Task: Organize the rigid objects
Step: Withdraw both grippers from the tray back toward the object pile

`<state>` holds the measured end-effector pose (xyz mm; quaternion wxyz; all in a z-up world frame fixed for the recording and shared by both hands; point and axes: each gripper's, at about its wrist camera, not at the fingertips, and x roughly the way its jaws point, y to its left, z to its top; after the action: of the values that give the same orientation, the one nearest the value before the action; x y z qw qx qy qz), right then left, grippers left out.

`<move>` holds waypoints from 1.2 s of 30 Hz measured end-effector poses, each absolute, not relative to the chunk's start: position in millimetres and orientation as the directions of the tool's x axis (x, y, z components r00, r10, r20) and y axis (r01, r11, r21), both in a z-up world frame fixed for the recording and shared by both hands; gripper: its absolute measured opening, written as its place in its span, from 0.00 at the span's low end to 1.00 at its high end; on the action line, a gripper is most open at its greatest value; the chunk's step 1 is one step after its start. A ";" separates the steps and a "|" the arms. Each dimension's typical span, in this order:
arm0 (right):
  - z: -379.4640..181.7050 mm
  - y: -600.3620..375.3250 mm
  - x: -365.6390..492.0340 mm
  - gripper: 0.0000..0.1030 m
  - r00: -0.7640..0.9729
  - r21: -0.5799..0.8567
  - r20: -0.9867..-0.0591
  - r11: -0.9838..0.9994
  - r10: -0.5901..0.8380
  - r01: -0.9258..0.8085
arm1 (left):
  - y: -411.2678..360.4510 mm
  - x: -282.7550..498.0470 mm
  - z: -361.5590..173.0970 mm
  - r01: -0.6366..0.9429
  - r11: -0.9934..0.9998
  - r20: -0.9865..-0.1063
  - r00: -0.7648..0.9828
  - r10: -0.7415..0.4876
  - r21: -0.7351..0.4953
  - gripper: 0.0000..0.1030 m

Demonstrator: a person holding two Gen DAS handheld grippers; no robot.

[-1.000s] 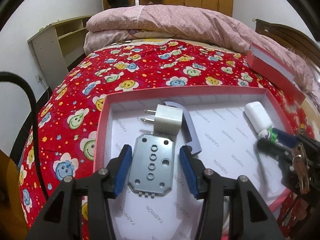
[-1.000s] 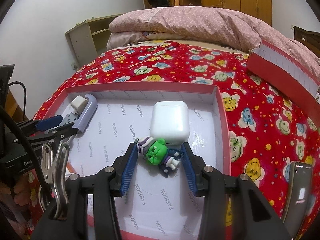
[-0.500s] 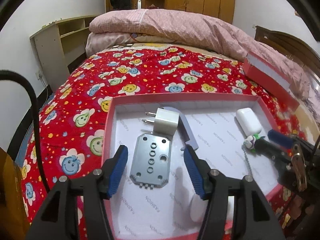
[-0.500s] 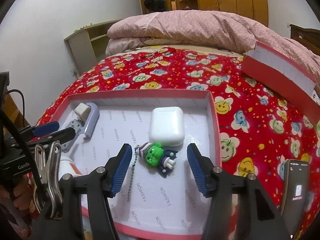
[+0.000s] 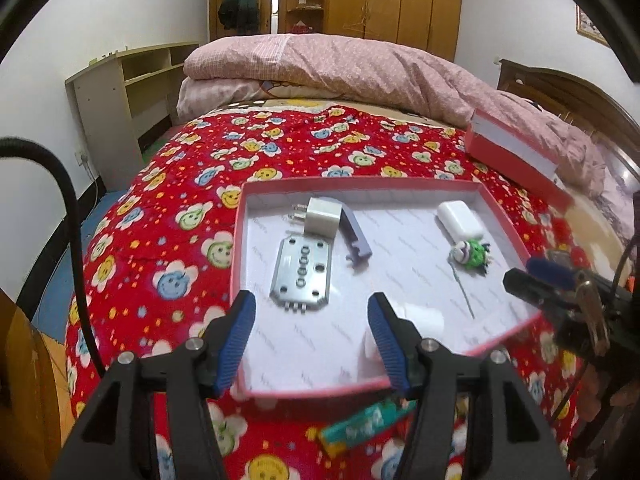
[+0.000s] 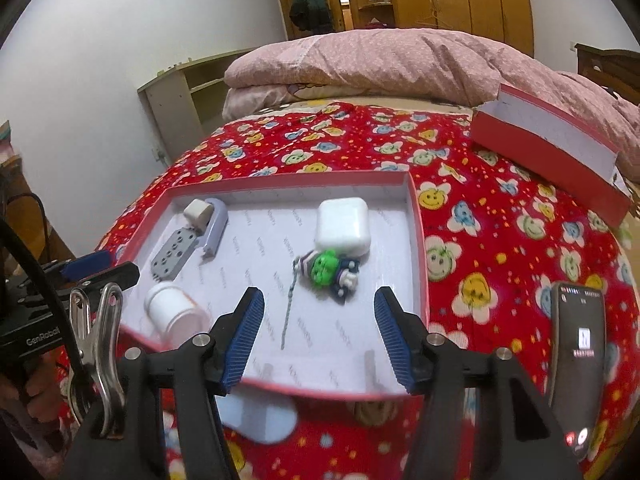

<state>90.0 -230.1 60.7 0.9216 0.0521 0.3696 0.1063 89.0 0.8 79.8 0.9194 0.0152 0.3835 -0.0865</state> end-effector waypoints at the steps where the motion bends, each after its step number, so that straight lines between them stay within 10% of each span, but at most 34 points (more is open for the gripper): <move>1: 61.1 -230.7 87.6 0.57 0.704 0.176 -0.670 0.972 0.236 -0.158 | 2.6 83.5 79.9 0.170 0.985 -0.707 0.692 -0.146 -0.037 0.60; 36: 22.8 -228.6 -27.0 0.57 0.604 0.181 -0.737 0.950 0.302 -0.254 | -41.2 -7.5 40.0 0.363 0.931 -0.774 0.577 -0.260 -0.042 0.60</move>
<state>-27.0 -228.6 22.8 0.8951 0.0288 0.4168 0.1555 -7.5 -41.2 40.0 0.8860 0.0607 0.4247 -0.1760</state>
